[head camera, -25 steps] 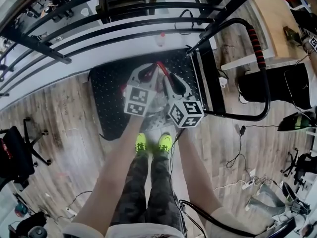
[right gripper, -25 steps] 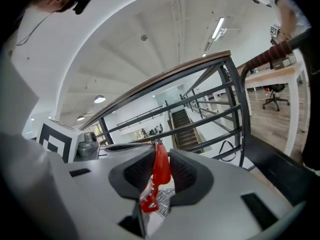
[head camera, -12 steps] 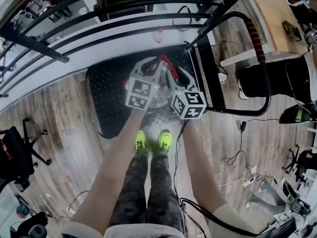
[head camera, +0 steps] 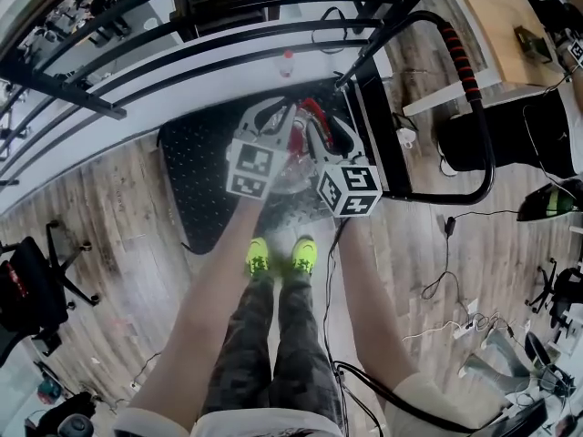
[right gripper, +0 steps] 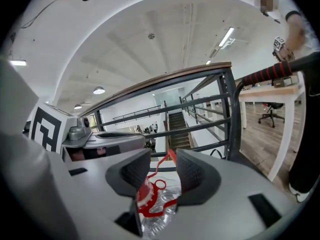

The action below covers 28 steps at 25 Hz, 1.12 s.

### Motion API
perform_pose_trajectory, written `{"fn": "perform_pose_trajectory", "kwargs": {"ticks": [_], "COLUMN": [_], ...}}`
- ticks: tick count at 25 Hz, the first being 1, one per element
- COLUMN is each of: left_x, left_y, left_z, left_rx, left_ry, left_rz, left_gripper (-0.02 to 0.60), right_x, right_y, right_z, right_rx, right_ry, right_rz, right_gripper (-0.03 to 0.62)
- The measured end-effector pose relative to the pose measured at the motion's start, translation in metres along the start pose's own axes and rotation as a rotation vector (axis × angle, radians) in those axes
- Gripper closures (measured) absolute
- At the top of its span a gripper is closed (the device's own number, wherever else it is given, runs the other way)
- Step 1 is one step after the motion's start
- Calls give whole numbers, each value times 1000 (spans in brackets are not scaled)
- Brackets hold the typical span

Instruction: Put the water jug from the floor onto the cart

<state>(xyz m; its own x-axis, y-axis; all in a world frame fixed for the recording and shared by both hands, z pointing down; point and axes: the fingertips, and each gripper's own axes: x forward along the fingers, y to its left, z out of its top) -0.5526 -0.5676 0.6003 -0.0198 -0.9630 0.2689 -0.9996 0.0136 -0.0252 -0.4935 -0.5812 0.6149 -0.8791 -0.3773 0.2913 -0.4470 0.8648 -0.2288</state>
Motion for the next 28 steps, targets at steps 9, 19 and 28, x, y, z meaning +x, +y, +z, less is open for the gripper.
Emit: {"fn": "perform_pose_trajectory", "kwargs": {"ticks": [9,19,28], "left_x": [-10,-32,-35], "left_y": [-7,-15,-22], "left_z": [29,86,95], "left_rx": [22,49,42], "left_ry": [-35,-98,-125], "left_rz": [18,8,-2], "left_gripper": [554,554,554], "right_x": [-7,-26,-27], "right_y": [14,43,44], "right_z": [38,85,95], "right_rx": [-34,-64,-76], "right_ry": [-43,-104,-128], "right_rz": [27,53,38], "right_gripper": [450,548,562]}}
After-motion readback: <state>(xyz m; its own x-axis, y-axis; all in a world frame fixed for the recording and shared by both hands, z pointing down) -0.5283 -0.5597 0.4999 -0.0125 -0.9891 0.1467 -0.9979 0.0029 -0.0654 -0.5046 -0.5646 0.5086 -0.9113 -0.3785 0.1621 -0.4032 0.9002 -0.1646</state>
